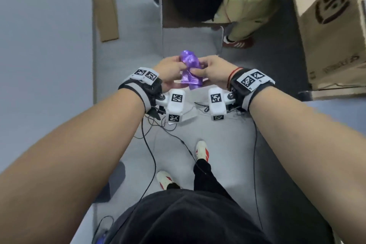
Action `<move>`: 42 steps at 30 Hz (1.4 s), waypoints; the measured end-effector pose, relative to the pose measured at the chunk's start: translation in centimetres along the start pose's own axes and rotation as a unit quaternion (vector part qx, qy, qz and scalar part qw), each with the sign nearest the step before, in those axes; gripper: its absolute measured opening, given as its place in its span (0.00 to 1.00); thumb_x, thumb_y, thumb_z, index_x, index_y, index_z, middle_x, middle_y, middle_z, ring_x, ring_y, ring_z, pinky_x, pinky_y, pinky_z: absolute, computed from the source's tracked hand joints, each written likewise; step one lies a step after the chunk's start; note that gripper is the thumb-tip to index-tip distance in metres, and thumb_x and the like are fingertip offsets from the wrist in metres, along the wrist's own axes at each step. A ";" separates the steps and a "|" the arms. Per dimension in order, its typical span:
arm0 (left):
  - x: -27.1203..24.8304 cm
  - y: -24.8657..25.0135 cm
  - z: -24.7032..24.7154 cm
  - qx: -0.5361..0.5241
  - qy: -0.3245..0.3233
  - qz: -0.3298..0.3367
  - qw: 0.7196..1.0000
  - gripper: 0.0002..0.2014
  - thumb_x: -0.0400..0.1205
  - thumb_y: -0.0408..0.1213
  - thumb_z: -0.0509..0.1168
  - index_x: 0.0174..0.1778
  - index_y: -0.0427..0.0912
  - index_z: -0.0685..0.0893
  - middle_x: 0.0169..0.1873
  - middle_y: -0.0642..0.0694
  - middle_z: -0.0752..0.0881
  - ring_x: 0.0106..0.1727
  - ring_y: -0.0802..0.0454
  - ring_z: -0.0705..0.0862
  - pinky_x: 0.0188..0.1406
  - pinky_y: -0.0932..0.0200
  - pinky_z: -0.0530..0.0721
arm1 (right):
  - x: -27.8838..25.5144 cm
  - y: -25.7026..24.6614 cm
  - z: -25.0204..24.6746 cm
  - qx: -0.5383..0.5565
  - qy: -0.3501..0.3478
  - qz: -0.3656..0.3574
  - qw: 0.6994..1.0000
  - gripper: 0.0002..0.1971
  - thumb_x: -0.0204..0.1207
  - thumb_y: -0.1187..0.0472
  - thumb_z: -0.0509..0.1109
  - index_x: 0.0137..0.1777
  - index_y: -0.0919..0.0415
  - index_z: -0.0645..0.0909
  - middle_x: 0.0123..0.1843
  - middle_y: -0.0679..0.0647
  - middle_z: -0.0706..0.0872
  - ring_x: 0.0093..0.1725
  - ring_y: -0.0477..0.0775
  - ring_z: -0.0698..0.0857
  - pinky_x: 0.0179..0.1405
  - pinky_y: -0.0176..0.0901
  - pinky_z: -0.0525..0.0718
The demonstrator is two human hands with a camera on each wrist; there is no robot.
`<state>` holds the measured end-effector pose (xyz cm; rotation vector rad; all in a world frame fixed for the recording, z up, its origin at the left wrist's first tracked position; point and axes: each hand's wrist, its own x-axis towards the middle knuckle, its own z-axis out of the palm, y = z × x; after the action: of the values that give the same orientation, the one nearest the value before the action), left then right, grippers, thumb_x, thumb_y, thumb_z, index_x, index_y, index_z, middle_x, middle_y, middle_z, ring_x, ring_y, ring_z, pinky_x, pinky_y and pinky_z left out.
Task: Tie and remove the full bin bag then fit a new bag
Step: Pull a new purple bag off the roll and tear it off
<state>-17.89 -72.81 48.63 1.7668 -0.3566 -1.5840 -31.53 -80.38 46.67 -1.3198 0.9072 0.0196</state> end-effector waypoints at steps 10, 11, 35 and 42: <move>-9.1 -6.7 -19.4 -0.070 0.218 0.060 0.972 0.27 0.58 0.37 0.81 0.54 0.38 0.88 0.51 0.37 0.92 0.52 0.41 0.92 0.56 0.42 0.90 | 2.6 -10.4 20.2 -0.046 -0.088 0.044 0.994 0.18 0.80 0.42 0.65 0.51 0.58 0.83 0.42 0.56 0.87 0.38 0.61 0.87 0.45 0.56 0.90; -10.1 -7.4 -20.8 -0.067 0.228 0.067 0.969 0.24 0.59 0.36 0.80 0.53 0.38 0.89 0.50 0.37 0.92 0.51 0.41 0.92 0.55 0.43 0.90 | 2.6 -10.7 22.2 -0.094 -0.101 0.030 0.990 0.19 0.79 0.42 0.68 0.50 0.60 0.83 0.40 0.56 0.87 0.37 0.60 0.88 0.44 0.54 0.91; -15.9 -10.9 -27.6 -0.140 0.237 0.118 0.954 0.31 0.59 0.41 0.85 0.58 0.38 0.88 0.52 0.38 0.92 0.53 0.40 0.92 0.57 0.41 0.89 | 4.1 -13.1 17.9 -0.497 0.193 -0.025 0.845 0.26 0.69 0.40 0.65 0.65 0.49 0.82 0.71 0.64 0.79 0.72 0.68 0.75 0.73 0.53 0.73; -16.3 -8.3 -25.4 -0.076 0.144 0.166 0.973 0.24 0.70 0.31 0.79 0.64 0.37 0.86 0.56 0.38 0.91 0.57 0.43 0.91 0.58 0.48 0.89 | 1.6 -13.7 25.7 -0.403 -0.121 -0.141 0.896 0.21 0.82 0.41 0.63 0.48 0.57 0.87 0.46 0.52 0.90 0.43 0.46 0.85 0.48 0.34 0.84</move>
<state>0.63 -48.35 54.74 1.6860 -0.3581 -1.0751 -9.42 -63.85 56.12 -2.1577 0.4812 0.3605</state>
